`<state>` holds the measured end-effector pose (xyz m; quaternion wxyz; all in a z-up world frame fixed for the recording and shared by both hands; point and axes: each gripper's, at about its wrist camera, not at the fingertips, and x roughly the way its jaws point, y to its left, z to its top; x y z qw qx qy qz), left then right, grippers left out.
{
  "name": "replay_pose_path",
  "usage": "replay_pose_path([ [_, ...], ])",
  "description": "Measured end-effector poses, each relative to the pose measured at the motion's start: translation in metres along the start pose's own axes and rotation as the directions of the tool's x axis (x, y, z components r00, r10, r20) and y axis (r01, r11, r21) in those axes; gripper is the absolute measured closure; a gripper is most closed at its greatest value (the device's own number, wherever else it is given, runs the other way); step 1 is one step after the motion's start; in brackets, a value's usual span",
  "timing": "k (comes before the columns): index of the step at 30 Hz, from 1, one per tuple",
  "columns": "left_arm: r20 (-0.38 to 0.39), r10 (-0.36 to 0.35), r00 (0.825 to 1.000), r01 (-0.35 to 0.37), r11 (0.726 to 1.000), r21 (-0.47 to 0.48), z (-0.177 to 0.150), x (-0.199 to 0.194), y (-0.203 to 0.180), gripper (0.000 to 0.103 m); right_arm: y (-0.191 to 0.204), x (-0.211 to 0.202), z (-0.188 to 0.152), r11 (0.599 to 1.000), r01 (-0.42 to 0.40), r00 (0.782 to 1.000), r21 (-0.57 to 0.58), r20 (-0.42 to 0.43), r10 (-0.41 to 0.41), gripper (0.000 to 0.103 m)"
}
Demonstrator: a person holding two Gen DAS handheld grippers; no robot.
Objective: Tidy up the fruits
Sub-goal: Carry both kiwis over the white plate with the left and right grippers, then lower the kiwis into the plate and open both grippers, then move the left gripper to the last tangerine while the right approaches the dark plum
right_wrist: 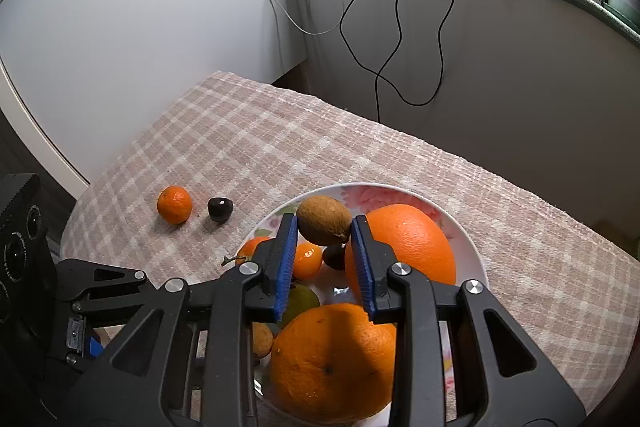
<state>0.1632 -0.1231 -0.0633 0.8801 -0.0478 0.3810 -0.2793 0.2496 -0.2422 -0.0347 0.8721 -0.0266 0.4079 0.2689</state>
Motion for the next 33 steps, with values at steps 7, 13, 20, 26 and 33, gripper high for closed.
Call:
replay_pose_path([
  [7, 0.0, 0.02, 1.0, -0.02, 1.0, 0.007, -0.001, 0.003, -0.002, 0.076, -0.003, 0.0, -0.001, 1.0, 0.002, 1.0, -0.002, 0.0, -0.002, 0.07],
  [13, 0.003, 0.029, 1.0, -0.029, 1.0, 0.005, 0.0, 0.002, -0.001, 0.07, 0.0, -0.005, 0.001, 1.0, 0.014, 1.0, -0.01, 0.019, -0.014, 0.045],
  [20, 0.007, 0.032, 0.999, -0.032, 0.999, 0.004, -0.003, -0.003, 0.003, 0.065, -0.001, -0.016, 0.005, 1.0, 0.012, 0.999, 0.008, 0.051, -0.012, 0.029],
  [26, 0.018, 0.038, 0.999, -0.038, 0.999, -0.002, -0.004, -0.01, 0.005, 0.054, 0.003, -0.022, 0.006, 1.0, 0.011, 0.998, 0.009, 0.065, -0.011, 0.019],
  [33, 0.04, 0.065, 0.997, -0.064, 0.998, -0.023, -0.01, -0.031, 0.022, 0.05, 0.011, -0.031, 0.01, 1.0, -0.012, 0.997, 0.01, 0.081, 0.011, 0.016],
])
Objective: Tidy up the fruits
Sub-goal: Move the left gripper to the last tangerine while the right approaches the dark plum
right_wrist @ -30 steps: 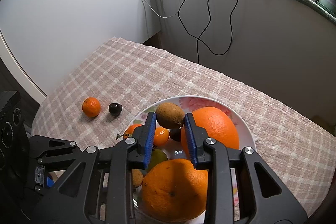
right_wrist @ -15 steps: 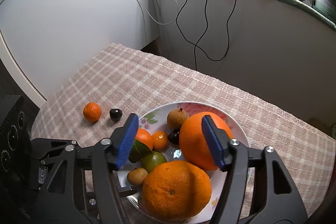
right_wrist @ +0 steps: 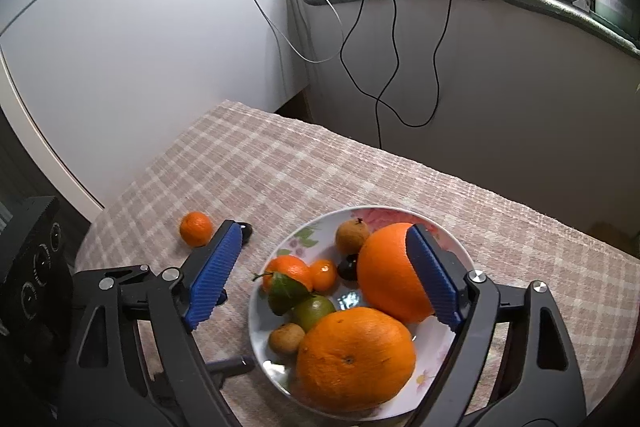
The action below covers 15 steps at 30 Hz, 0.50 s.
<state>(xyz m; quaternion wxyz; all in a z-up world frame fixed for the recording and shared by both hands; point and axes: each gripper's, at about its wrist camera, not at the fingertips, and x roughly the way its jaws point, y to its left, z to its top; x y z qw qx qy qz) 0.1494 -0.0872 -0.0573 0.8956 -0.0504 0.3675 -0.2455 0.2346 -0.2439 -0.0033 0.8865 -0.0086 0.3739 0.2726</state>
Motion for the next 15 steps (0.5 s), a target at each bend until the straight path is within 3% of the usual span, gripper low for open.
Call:
replay_pose_path([
  [15, 0.009, 0.121, 0.993, -0.12, 0.988, -0.097, -0.021, -0.049, 0.084, 0.05, 0.057, 0.005, -0.003, 0.985, -0.036, 0.999, -0.169, -0.024, 0.032, 0.016],
])
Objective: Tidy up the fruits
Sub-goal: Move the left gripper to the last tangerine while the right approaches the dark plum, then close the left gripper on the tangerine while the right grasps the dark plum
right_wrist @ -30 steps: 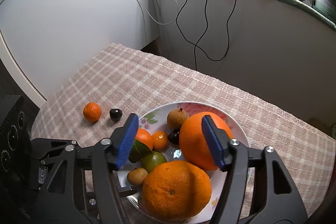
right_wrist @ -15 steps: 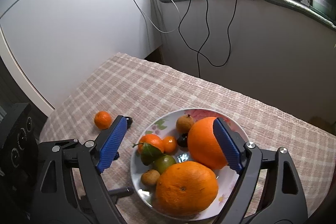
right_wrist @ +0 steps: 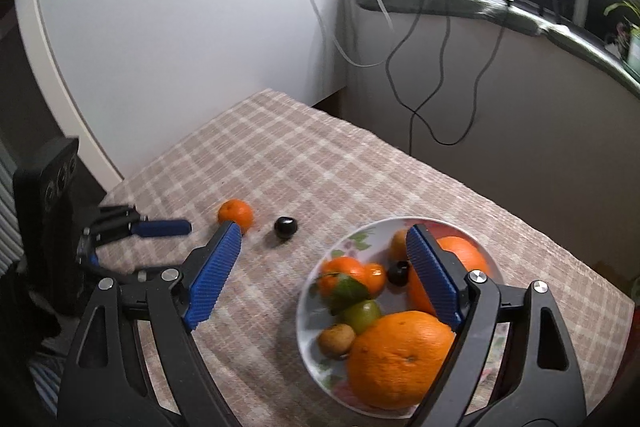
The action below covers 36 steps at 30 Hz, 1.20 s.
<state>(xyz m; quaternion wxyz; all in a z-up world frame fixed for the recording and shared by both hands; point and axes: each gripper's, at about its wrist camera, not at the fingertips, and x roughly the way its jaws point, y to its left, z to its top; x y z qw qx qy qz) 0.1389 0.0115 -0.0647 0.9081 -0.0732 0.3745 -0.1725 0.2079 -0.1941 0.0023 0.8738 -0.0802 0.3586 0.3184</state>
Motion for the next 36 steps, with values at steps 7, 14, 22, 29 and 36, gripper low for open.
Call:
replay_pose_path([
  [7, -0.004, 0.03, 1.0, -0.03, 1.0, -0.006, 0.003, 0.007, 0.017, 0.05, 0.026, 0.021, 0.003, 0.995, -0.006, 0.998, -0.096, -0.056, 0.0, 0.016],
  [14, -0.024, 0.037, 0.999, -0.036, 0.999, 0.03, 0.007, 0.021, 0.018, 0.05, 0.043, 0.049, 0.011, 0.983, -0.016, 0.989, -0.182, -0.145, -0.011, 0.029],
  [22, -0.039, 0.039, 0.998, -0.037, 0.998, 0.057, 0.01, 0.033, 0.019, 0.05, 0.049, 0.077, 0.017, 0.98, -0.05, 0.974, -0.191, -0.228, 0.005, 0.039],
  [29, -0.056, 0.045, 0.997, -0.042, 0.997, 0.061, 0.015, 0.044, 0.025, 0.057, 0.052, 0.101, 0.019, 0.975, -0.046, 0.956, -0.216, -0.292, -0.019, 0.051],
  [36, -0.065, 0.05, 0.997, -0.046, 0.996, 0.071, 0.014, 0.05, 0.024, 0.061, 0.053, 0.122, 0.016, 0.968, -0.045, 0.938, -0.246, -0.344, -0.044, 0.062],
])
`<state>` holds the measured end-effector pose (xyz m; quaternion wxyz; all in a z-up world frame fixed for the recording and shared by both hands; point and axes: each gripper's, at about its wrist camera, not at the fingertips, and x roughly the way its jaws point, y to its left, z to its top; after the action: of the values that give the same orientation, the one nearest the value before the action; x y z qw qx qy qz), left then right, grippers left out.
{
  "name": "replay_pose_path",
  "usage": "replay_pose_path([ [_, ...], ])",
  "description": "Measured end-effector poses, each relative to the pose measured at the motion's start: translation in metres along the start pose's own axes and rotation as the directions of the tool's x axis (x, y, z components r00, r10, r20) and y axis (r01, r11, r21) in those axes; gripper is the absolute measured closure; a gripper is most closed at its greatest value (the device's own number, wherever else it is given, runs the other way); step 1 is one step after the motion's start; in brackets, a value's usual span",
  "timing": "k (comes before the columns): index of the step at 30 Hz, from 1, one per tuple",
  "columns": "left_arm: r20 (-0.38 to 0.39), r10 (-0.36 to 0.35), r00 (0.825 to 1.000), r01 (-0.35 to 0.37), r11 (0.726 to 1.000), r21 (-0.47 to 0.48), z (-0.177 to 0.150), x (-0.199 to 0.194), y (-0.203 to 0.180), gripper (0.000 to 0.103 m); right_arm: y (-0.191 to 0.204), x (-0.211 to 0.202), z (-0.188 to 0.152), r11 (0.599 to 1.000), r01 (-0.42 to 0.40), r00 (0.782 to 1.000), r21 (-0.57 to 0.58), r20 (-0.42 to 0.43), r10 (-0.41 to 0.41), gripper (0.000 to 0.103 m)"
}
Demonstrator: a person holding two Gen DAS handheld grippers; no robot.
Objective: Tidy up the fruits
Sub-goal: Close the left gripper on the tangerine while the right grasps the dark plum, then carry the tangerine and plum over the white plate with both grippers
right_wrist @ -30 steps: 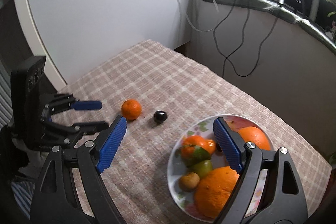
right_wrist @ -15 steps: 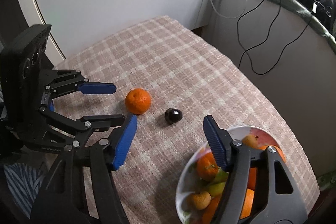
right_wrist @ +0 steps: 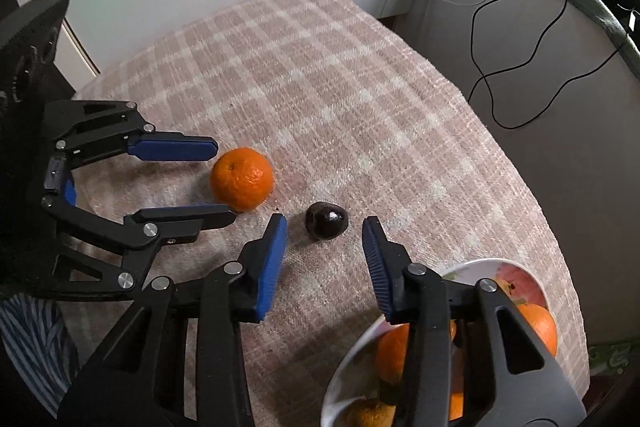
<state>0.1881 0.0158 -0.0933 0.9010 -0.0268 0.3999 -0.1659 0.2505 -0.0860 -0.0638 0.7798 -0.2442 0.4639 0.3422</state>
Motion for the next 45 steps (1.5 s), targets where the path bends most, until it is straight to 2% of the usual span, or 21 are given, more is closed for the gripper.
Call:
replay_pose_path([
  [7, -0.011, 0.012, 1.0, -0.012, 1.0, 0.01, 0.001, 0.005, 0.0, 0.064, 0.002, 0.009, 0.002, 1.0, 0.001, 1.0, -0.009, -0.02, -0.001, 0.062],
  [19, -0.014, 0.008, 1.0, -0.008, 1.0, 0.021, 0.004, 0.012, -0.001, 0.065, 0.004, 0.018, 0.004, 1.0, 0.014, 0.999, -0.02, -0.042, -0.015, 0.076],
  [30, -0.004, -0.001, 1.0, 0.001, 1.0, 0.0, 0.003, 0.008, 0.002, 0.066, 0.004, 0.018, 0.004, 0.999, 0.029, 0.999, -0.016, -0.022, -0.03, 0.078],
  [37, 0.01, -0.001, 1.0, 0.001, 1.0, -0.02, 0.001, 0.002, 0.004, 0.067, -0.001, 0.001, 0.001, 1.0, 0.011, 1.0, 0.019, 0.024, -0.011, 0.078],
  [45, 0.04, -0.021, 0.999, 0.022, 0.999, -0.043, 0.003, -0.014, 0.001, 0.067, -0.017, -0.044, -0.012, 0.997, -0.01, 0.992, 0.077, 0.128, 0.0, 0.078],
])
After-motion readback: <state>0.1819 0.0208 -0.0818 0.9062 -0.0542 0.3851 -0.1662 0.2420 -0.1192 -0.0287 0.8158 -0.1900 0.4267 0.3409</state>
